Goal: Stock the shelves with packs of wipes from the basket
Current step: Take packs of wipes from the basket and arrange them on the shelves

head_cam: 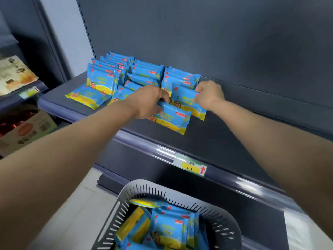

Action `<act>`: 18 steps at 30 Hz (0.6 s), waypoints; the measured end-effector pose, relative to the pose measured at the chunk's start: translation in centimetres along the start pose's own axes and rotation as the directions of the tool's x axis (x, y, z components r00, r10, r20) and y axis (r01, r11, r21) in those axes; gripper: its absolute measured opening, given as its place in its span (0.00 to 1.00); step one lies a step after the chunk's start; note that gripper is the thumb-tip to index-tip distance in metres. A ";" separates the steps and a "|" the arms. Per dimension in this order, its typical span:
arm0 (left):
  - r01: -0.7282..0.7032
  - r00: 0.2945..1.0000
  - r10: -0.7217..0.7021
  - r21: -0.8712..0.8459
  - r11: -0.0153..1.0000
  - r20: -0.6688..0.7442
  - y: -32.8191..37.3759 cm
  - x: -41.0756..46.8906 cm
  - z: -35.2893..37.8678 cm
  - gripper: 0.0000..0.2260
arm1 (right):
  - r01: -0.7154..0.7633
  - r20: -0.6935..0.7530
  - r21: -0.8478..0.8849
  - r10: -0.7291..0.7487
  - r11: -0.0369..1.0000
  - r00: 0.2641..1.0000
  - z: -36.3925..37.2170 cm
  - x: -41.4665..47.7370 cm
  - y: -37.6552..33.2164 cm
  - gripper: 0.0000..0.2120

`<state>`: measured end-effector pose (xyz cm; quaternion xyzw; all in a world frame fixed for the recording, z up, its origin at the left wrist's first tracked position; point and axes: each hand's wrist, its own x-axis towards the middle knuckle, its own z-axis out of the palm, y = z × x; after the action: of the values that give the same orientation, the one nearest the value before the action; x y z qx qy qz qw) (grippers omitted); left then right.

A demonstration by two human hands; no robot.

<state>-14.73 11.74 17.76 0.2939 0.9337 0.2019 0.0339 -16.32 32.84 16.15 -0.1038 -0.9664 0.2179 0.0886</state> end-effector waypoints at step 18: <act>-0.002 0.996 0.019 0.194 0.981 -0.088 -5.8 10.3 3.1 0.11 | 0.106 -0.042 0.303 -0.098 0.947 0.994 5.6 9.6 0.5 0.12</act>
<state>-25.82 14.31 13.22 0.2916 0.9478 0.1232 -0.0376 -26.65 33.33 12.13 -0.0415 -0.9241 0.3579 0.1274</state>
